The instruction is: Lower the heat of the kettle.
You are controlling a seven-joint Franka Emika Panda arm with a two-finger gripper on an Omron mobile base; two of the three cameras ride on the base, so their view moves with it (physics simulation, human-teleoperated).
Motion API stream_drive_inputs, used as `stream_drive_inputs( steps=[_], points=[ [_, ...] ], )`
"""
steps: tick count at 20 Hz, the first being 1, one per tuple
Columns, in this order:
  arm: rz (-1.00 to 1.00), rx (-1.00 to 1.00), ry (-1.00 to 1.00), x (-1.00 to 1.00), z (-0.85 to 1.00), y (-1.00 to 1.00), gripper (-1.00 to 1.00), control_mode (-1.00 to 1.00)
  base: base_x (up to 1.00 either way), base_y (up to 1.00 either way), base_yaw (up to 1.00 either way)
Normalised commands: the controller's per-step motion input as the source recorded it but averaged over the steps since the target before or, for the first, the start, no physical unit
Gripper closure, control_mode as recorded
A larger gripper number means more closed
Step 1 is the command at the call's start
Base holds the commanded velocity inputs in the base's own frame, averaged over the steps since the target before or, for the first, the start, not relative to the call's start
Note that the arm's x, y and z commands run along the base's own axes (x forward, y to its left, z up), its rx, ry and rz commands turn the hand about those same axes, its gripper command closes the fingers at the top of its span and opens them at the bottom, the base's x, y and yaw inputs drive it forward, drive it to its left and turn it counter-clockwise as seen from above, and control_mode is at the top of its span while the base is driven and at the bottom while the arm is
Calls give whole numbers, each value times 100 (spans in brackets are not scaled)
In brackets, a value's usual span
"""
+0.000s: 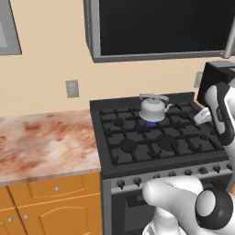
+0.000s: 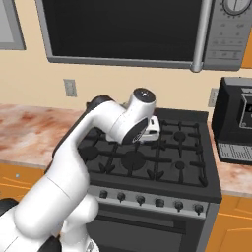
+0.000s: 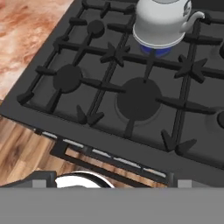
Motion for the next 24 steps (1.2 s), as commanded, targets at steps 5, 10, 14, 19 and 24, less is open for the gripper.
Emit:
stream_drive_inputs(
  steps=[5, 10, 14, 19, 24],
  points=[
    [14, -2, -6, -15, -7, -1, -100, -100, 0, 0, 0],
    [2, -3, -3, -2, -16, -1, -100, -100, 0, 0, 0],
    [8, -8, -9, -21, -25, 0, -100, -100, 0, 0, 0],
    [12, -8, -9, -18, -20, 0, -100, -100, 0, 0, 0],
    [14, -7, -8, -8, -19, -6, -100, -100, 0, 0, 0]
  ],
)
